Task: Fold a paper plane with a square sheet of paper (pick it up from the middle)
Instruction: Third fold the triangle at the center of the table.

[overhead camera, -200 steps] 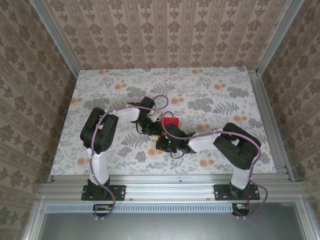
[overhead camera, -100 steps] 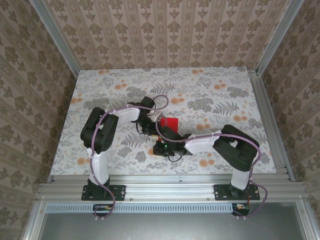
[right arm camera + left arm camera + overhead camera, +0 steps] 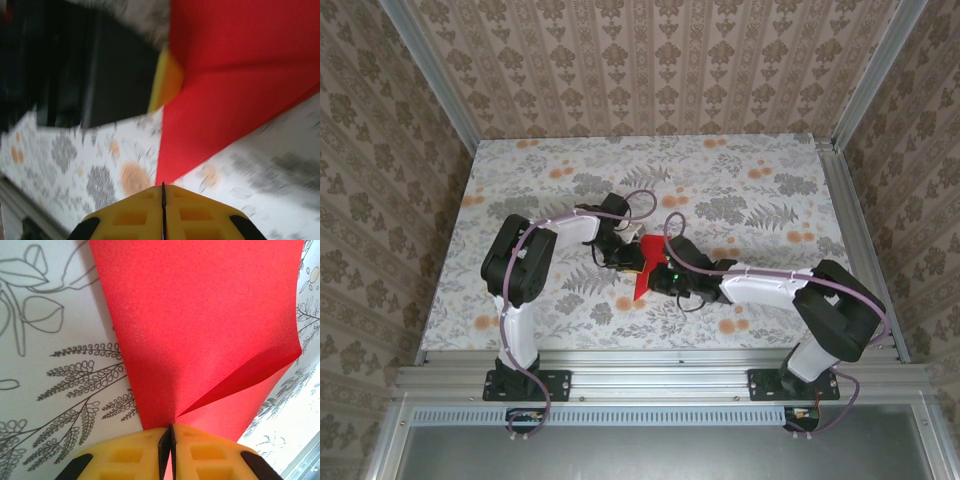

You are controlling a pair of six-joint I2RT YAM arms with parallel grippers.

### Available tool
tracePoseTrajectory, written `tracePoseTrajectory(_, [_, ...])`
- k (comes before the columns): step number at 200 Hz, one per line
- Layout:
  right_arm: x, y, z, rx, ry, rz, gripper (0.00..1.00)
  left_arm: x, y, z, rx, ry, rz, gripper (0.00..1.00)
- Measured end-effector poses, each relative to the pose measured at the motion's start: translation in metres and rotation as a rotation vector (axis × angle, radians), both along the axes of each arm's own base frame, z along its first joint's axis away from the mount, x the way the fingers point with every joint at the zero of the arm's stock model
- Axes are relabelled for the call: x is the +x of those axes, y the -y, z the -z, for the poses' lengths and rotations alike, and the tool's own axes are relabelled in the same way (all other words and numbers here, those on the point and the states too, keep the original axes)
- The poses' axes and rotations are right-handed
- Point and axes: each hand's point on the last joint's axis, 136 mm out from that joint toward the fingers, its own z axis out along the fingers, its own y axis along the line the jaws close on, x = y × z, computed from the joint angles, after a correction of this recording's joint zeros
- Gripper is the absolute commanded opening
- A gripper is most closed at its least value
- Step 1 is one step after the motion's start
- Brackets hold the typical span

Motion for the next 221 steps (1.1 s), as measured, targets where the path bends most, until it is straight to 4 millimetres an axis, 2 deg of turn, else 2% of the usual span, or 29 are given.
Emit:
tracePoseTrajectory(34, [0.019, 0.016, 0.009, -0.011, -0.009, 0.06, 0.1, 0.0, 0.0, 0.0, -0.001, -0.001, 0.0, 0.15])
tracePoseTrajectory(74, [0.033, 0.022, 0.035, -0.05, -0.046, 0.088, 0.1, 0.0, 0.0, 0.0, -0.001, 0.0, 0.0, 0.15])
tracePoseTrajectory(99, [0.04, 0.023, 0.044, -0.061, -0.05, 0.095, 0.1, 0.0, 0.0, 0.0, -0.001, 0.0, 0.0, 0.16])
tracePoseTrajectory(178, [0.049, 0.03, 0.046, -0.088, -0.049, 0.123, 0.1, 0.001, 0.001, 0.0, -0.002, 0.001, 0.003, 0.15])
tracePoseTrajectory(221, [0.057, 0.049, 0.046, -0.098, -0.042, 0.171, 0.11, 0.001, 0.003, -0.001, -0.005, 0.005, 0.007, 0.15])
